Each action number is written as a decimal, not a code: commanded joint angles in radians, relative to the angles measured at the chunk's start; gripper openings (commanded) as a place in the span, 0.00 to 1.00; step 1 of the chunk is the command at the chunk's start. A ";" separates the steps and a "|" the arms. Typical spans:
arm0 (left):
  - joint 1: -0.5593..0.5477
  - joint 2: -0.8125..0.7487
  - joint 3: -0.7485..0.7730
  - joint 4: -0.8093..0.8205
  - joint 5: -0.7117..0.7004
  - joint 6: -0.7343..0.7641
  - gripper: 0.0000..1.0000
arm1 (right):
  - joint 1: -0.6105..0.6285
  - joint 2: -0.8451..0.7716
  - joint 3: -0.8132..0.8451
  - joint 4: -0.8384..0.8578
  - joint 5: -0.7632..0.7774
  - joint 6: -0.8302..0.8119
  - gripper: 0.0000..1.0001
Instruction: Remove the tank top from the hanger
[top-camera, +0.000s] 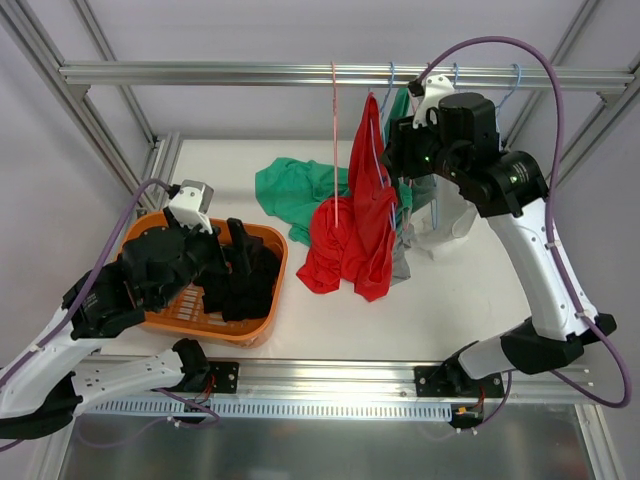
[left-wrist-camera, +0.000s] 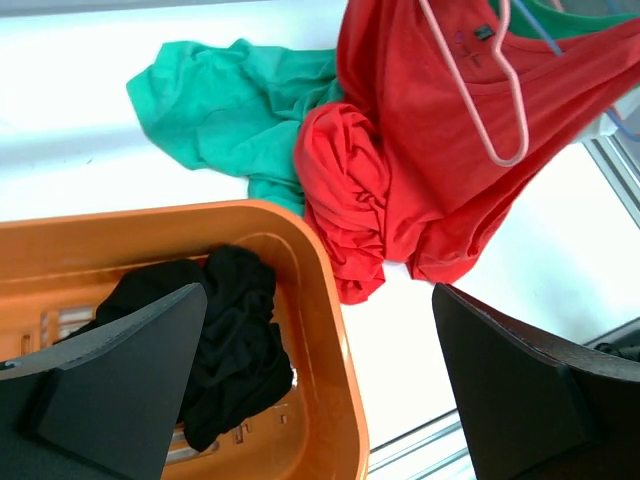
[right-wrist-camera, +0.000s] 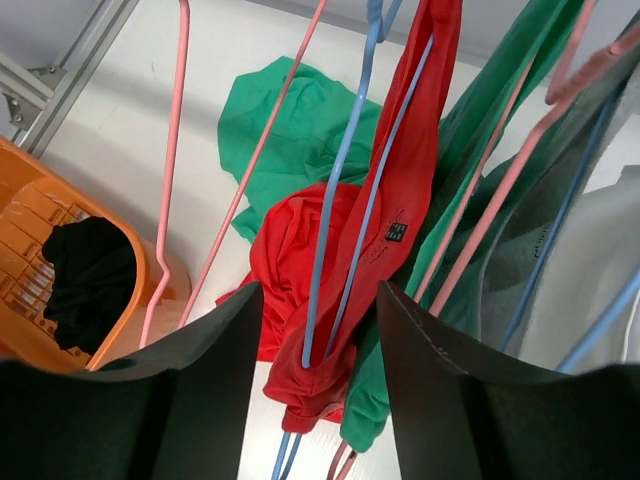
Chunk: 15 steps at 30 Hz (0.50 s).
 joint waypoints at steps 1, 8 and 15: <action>0.011 0.018 0.042 0.000 0.091 0.055 0.99 | -0.002 0.026 0.055 -0.003 -0.027 -0.019 0.51; 0.011 0.064 0.068 0.003 0.169 0.071 0.99 | 0.001 0.075 0.044 0.037 0.033 -0.002 0.29; 0.011 0.062 0.060 0.003 0.171 0.068 0.98 | -0.001 0.070 -0.018 0.111 0.049 0.047 0.17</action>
